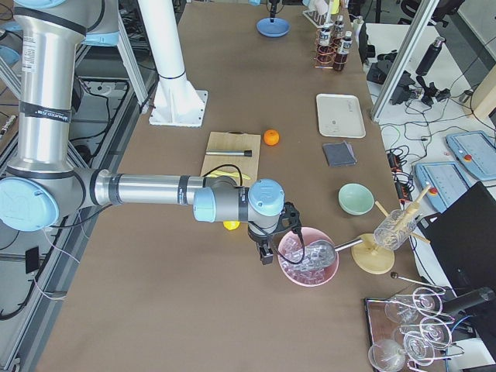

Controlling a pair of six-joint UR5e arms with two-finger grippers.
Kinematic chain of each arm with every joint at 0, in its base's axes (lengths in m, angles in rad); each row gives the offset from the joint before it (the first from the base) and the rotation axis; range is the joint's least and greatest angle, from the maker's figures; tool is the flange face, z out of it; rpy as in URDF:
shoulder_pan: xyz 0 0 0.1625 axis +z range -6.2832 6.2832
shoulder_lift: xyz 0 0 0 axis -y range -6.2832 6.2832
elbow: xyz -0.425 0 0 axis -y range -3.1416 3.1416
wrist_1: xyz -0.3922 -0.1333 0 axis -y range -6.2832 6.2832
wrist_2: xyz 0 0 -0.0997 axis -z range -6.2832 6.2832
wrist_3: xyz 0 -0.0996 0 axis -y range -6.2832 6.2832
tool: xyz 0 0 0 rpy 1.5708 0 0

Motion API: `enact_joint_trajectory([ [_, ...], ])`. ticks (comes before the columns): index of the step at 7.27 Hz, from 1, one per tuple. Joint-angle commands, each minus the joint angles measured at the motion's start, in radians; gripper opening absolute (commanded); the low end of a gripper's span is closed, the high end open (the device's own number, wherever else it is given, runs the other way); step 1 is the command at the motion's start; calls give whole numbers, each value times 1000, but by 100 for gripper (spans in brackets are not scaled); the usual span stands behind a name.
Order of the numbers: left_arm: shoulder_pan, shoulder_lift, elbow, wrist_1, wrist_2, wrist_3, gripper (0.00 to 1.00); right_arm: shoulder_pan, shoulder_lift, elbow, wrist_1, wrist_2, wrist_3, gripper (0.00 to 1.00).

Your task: Pick orange to plate

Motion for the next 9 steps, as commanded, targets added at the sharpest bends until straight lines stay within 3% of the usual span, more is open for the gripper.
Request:
enact_joint_trajectory([
  [1, 0, 0, -7, -1, -5, -2, 0, 1, 0, 1, -1, 3, 3, 100],
  [3, 0, -2, -105, 8, -69, -98, 0, -1, 3, 1, -1, 3, 3, 100],
  [5, 2, -64, -223, 9, -196, -310, 0, -2, 19, 4, 0, 1, 6, 100],
  [7, 122, -81, -430, 9, -189, -610, 0, -54, 96, 8, 0, 23, 138, 100],
  [9, 309, -103, -641, 11, -78, -965, 0, -132, 202, 20, 0, 40, 307, 100],
])
